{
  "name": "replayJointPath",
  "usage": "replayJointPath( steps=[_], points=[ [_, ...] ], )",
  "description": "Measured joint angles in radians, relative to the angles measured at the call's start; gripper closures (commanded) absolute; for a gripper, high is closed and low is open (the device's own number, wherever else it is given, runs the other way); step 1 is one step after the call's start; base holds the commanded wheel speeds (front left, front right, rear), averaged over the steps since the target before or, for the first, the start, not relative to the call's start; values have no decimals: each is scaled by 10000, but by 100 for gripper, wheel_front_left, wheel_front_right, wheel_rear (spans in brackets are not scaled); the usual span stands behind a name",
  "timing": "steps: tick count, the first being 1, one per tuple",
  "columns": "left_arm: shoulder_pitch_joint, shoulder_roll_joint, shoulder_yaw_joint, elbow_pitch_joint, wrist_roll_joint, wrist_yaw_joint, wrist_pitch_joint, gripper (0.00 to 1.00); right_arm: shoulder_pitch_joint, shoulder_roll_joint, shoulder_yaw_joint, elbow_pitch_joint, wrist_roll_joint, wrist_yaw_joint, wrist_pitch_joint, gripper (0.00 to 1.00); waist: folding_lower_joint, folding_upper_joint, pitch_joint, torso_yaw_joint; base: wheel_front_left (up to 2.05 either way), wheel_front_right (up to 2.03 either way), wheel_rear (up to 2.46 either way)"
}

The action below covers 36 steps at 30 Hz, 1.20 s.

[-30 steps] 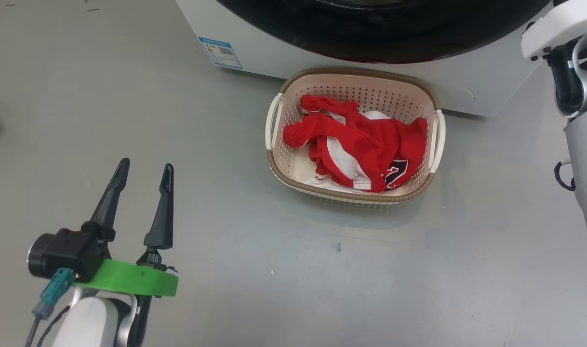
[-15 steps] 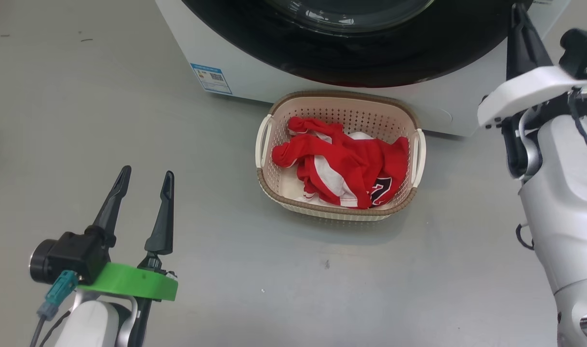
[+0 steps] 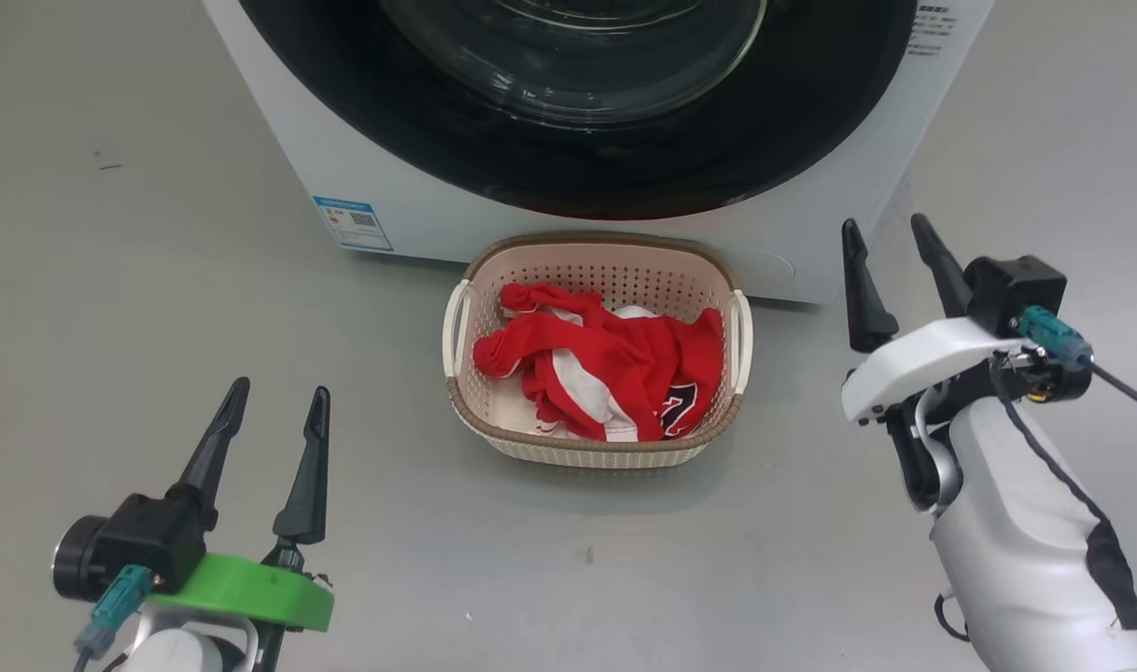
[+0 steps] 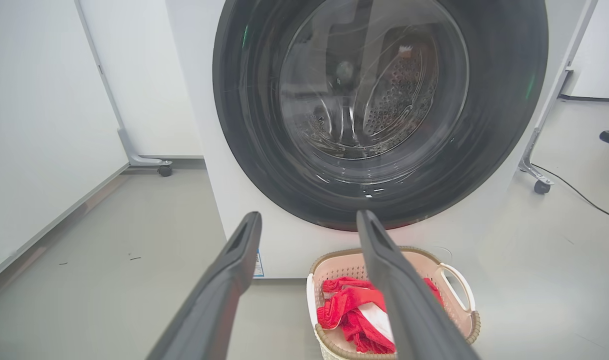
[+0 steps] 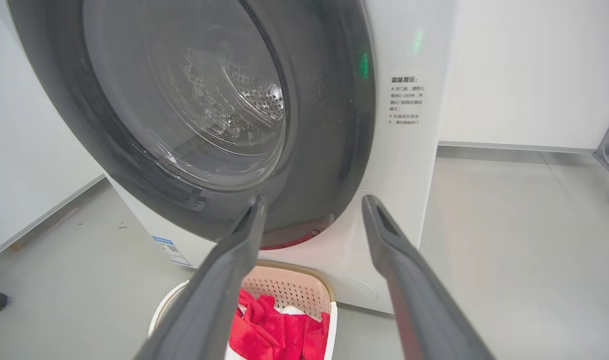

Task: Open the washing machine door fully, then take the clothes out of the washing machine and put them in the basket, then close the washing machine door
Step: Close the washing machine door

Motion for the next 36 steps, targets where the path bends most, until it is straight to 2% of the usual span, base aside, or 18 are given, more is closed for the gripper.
replayJointPath(
  steps=[15, 21, 36],
  points=[
    [562, 90, -46, 2, 33, 46, 134, 0, 1718, 73, 13, -1557, -153, -339, -2, 0, 0, 0, -825, -1162, 0, 0, 0],
    [860, 88, -59, -82, 90, 182, 232, 0, 2766, 150, 12, -2263, -280, -591, -2, 0, 0, 0, -1225, -1605, 0, 0, 0],
    [1267, 88, -77, -405, 90, 355, 502, 0, 4474, 280, 127, -3300, -278, -932, -2, 0, 0, 0, -1720, -2061, 0, 0, 0]
  ],
)
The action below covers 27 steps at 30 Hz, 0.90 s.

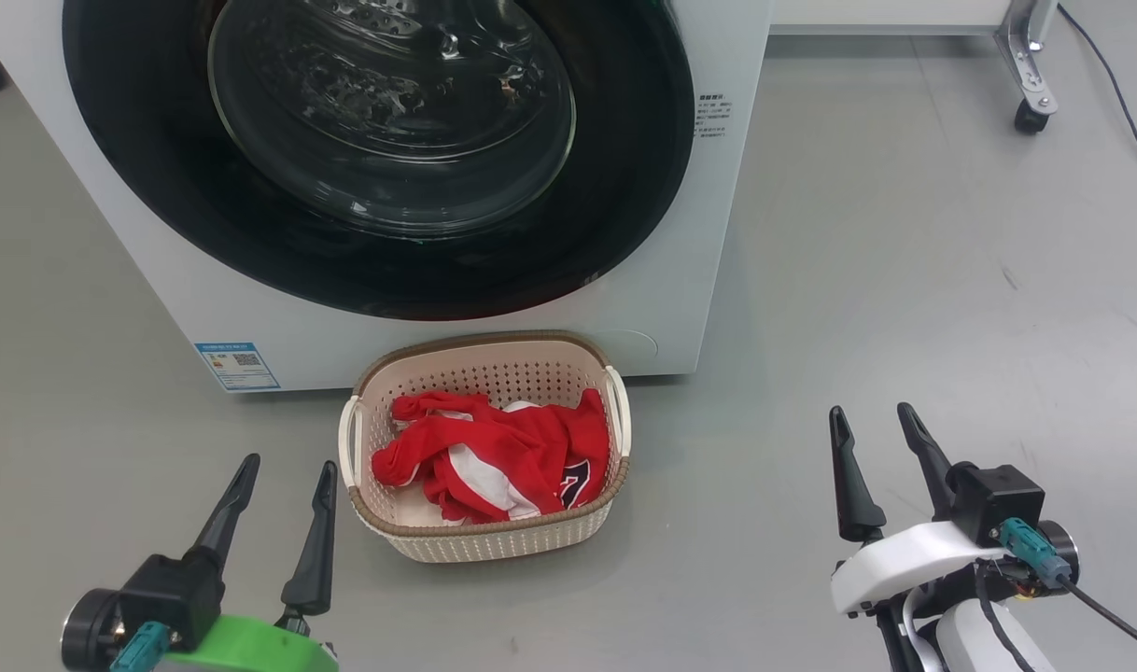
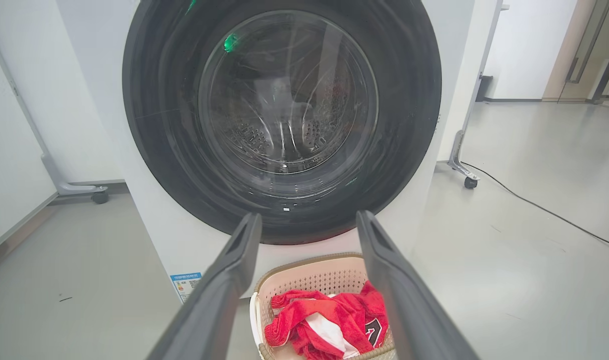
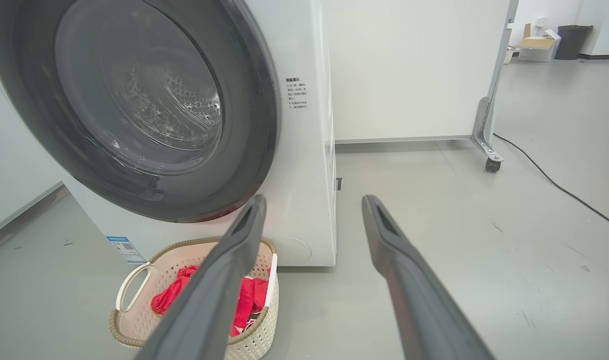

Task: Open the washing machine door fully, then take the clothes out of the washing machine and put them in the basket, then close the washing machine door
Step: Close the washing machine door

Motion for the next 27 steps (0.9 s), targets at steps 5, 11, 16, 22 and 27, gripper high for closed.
replayJointPath(
  steps=[5, 11, 16, 22, 27],
  points=[
    [68, -2, -8, -59, 0, 33, 50, 0, 158, 4, 44, -291, 0, -6, 0, 0, 0, 0, -20, -6, 0, 0, 0],
    [78, -4, -35, -205, 0, 82, 153, 0, 418, -4, 42, -621, 0, -100, 0, 0, 0, -1, -22, 32, 0, 0, 0],
    [112, -4, -44, -286, 0, 84, 167, 0, 496, -21, 42, -865, 0, -173, 2, 0, 0, 0, -10, 79, 0, 0, 0],
    [243, -4, -52, -322, 0, 134, 253, 0, 704, -40, 42, -1104, 0, -190, 19, 0, 0, 0, 2, 137, 0, 0, 0],
    [254, -4, -65, -370, 0, 134, 263, 0, 747, -100, 40, -1302, -2, -265, 63, 0, 0, 0, 14, 178, 0, 0, 0]
  ],
)
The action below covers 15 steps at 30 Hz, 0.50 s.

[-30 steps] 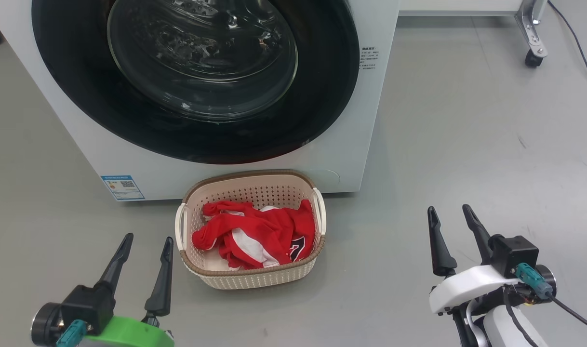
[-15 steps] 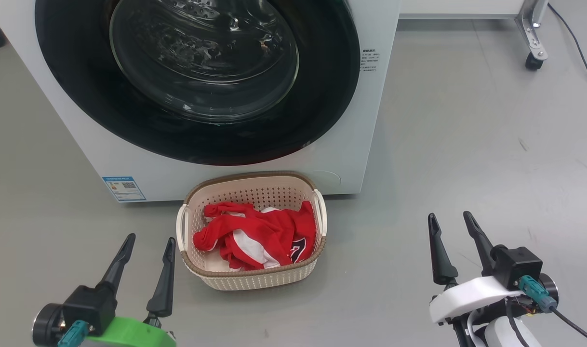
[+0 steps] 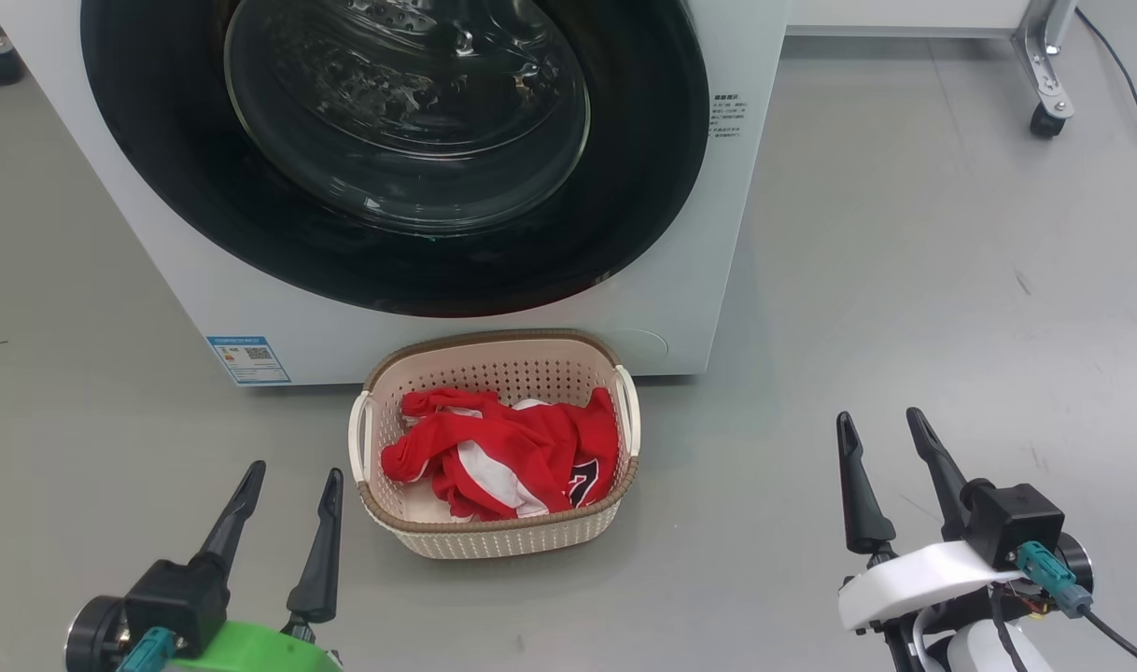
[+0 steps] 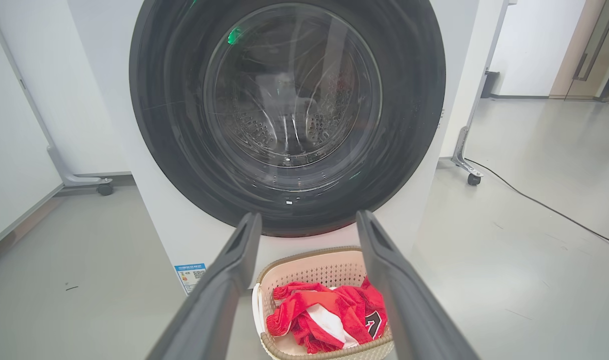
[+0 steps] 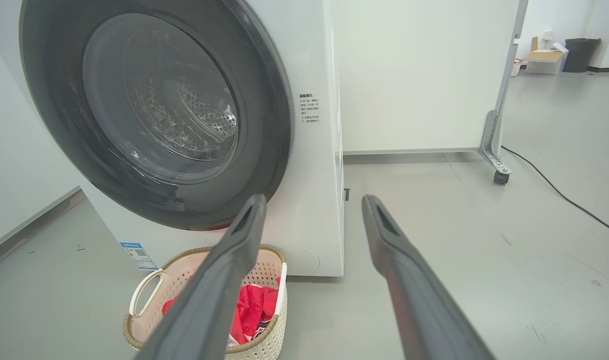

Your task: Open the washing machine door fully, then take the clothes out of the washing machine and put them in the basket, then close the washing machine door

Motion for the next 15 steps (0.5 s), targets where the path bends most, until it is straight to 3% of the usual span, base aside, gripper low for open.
replayJointPath(
  steps=[15],
  points=[
    [27, 0, -121, -67, 0, 38, 84, 0, 315, -107, -17, -424, 2, -82, 209, 0, 0, 0, -4, 115, 0, 0, 0]
  ],
)
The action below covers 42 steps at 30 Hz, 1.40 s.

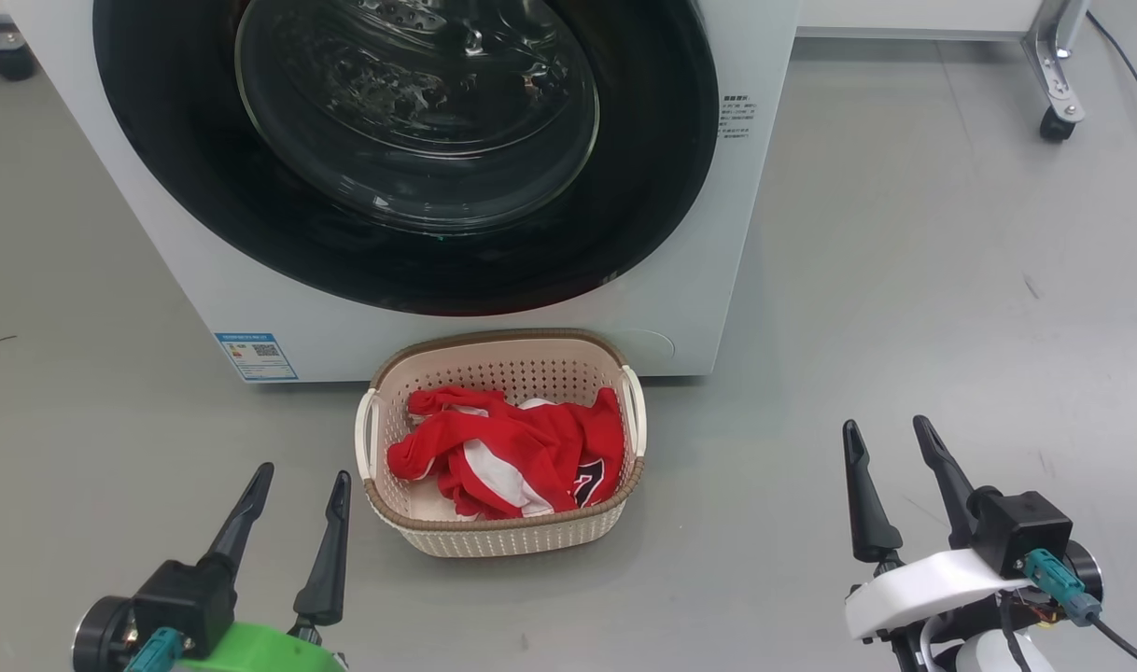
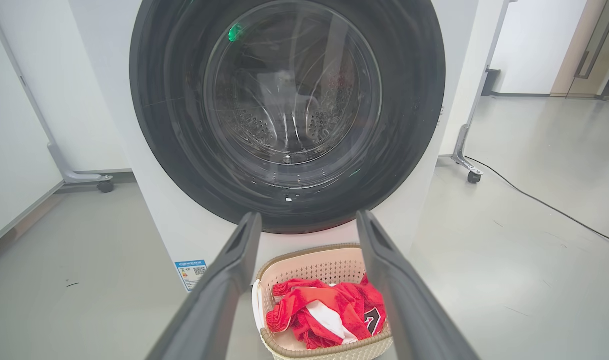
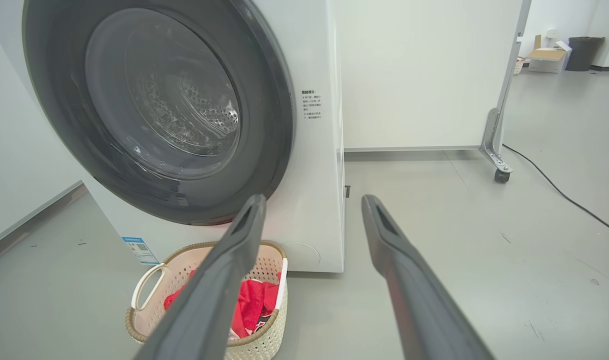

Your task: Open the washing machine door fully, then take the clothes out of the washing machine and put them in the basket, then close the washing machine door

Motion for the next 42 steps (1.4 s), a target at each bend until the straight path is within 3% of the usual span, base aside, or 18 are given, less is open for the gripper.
replayJointPath(
  steps=[3, 4, 17, 42],
  points=[
    [1, 0, -8, -13, 0, 2, 4, 0, 11, -17, 0, -82, 0, -2, 56, 0, 0, 0, 3, 28, 0, 0, 0],
    [2, 2, -13, -12, 0, 2, 36, 100, 11, -23, 0, -104, 0, -6, 58, 100, 0, 0, 6, 38, 0, 0, 0],
    [211, -226, -119, 456, -575, -6, 31, 100, 272, 113, 15, 336, 602, 104, 56, 100, 0, 0, -27, 3, 0, 0, 0],
    [176, -389, 537, 744, -4092, -219, 610, 100, 220, 184, -763, 364, 4178, 426, 779, 100, 0, 0, -160, -145, 0, 0, 0]
  ],
)
